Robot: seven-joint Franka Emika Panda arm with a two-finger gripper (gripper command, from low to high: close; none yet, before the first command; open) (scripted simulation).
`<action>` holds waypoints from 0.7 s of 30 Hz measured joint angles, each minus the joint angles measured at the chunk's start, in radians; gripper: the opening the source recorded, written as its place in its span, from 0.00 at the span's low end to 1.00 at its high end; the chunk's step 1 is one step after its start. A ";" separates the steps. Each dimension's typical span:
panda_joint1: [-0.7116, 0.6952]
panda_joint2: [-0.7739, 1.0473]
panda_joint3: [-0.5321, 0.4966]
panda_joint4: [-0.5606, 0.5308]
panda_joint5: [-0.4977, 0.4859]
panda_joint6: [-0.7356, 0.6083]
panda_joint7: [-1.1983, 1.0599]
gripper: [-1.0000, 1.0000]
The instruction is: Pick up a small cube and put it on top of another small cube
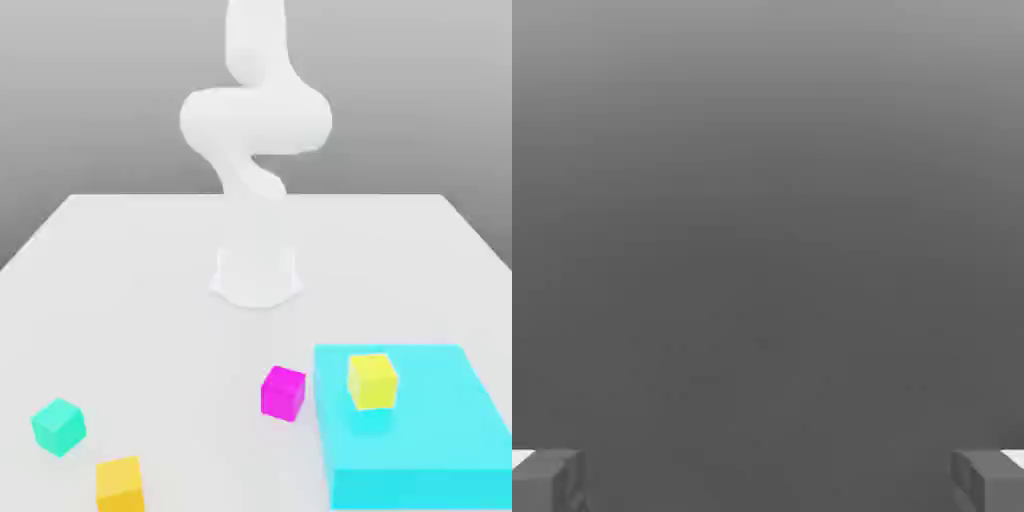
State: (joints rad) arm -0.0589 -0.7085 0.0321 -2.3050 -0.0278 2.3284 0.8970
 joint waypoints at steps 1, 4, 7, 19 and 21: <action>-0.027 0.039 0.015 -0.002 -0.011 0.013 0.041 0.50; -0.095 0.151 0.051 -0.008 -0.047 0.047 0.161 0.50; -0.152 0.261 0.075 -0.015 -0.087 0.082 0.281 0.50; -0.299 0.695 0.077 -0.039 -0.190 0.219 0.722 0.50; -0.313 0.764 0.068 -0.044 -0.182 0.245 0.778 0.50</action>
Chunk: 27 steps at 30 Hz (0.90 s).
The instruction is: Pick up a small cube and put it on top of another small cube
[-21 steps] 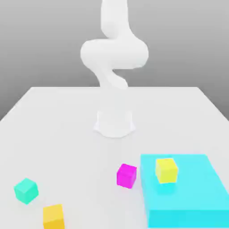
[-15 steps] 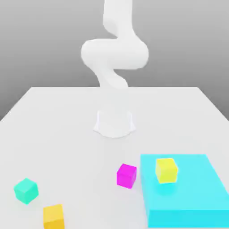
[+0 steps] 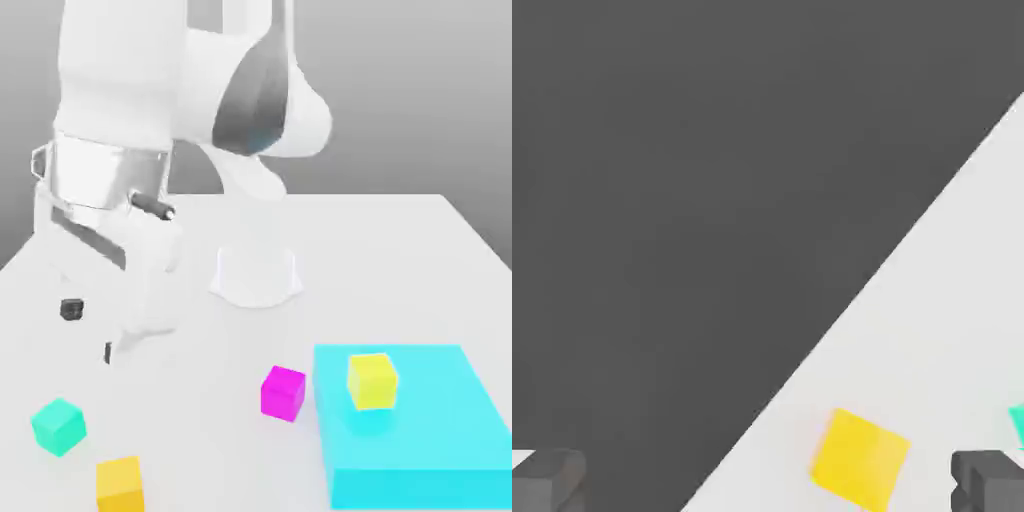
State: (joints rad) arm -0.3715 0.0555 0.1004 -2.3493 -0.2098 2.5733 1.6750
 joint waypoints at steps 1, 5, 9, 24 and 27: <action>-0.003 0.034 -0.003 -0.003 0.008 0.014 0.025 0.50; -0.017 0.165 -0.016 -0.015 0.072 0.069 0.102 0.50; -0.036 0.297 -0.014 -0.013 0.132 0.145 0.143 0.50; -0.047 0.258 -0.019 -0.029 0.150 0.118 0.142 0.00; -0.106 0.161 -0.067 -0.090 0.183 0.081 0.153 0.00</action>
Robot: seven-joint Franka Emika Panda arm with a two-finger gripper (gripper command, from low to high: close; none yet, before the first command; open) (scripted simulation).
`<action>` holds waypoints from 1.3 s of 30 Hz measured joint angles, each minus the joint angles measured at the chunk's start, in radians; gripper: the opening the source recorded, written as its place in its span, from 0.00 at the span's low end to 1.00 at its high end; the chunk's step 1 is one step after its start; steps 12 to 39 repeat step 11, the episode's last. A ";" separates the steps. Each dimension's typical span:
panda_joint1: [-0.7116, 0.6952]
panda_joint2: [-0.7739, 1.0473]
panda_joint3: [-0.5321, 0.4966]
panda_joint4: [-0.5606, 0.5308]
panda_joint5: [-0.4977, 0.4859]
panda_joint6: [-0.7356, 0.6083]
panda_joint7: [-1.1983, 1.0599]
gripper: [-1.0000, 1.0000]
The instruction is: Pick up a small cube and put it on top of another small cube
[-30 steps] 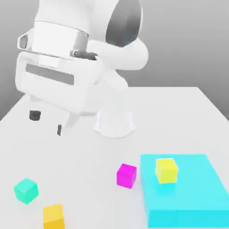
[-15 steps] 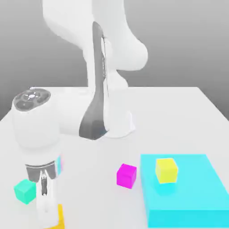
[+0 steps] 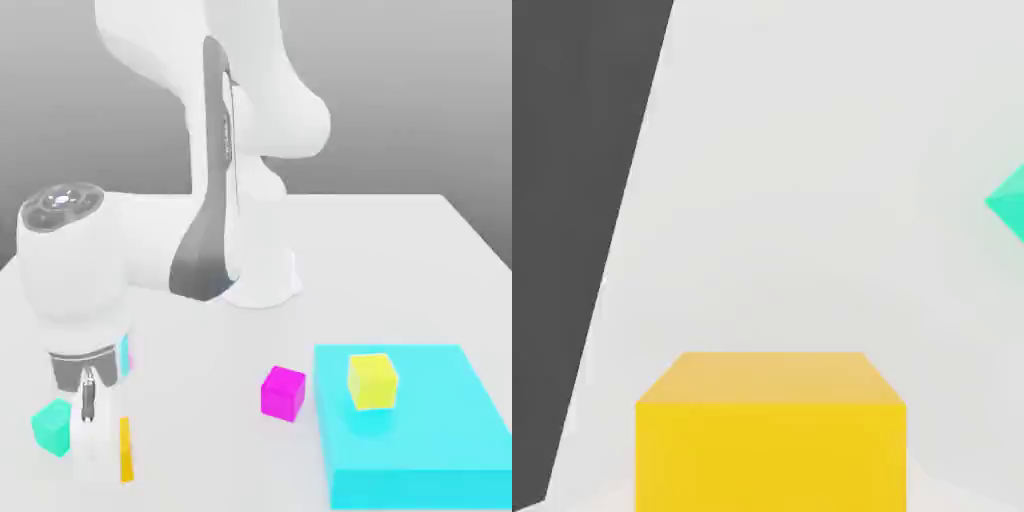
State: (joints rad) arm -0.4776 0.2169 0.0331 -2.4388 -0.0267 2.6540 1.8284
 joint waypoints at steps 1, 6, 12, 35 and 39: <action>-0.020 -0.032 -0.020 -0.022 0.010 -0.010 0.006 0.00; -0.077 -0.034 -0.070 -0.074 0.040 0.044 0.019 0.00; -0.084 0.052 -0.064 -0.071 0.049 0.126 0.014 1.00; -0.084 0.052 -0.064 -0.071 0.049 0.126 0.014 1.00; -0.084 0.052 -0.064 -0.071 0.049 0.126 0.014 1.00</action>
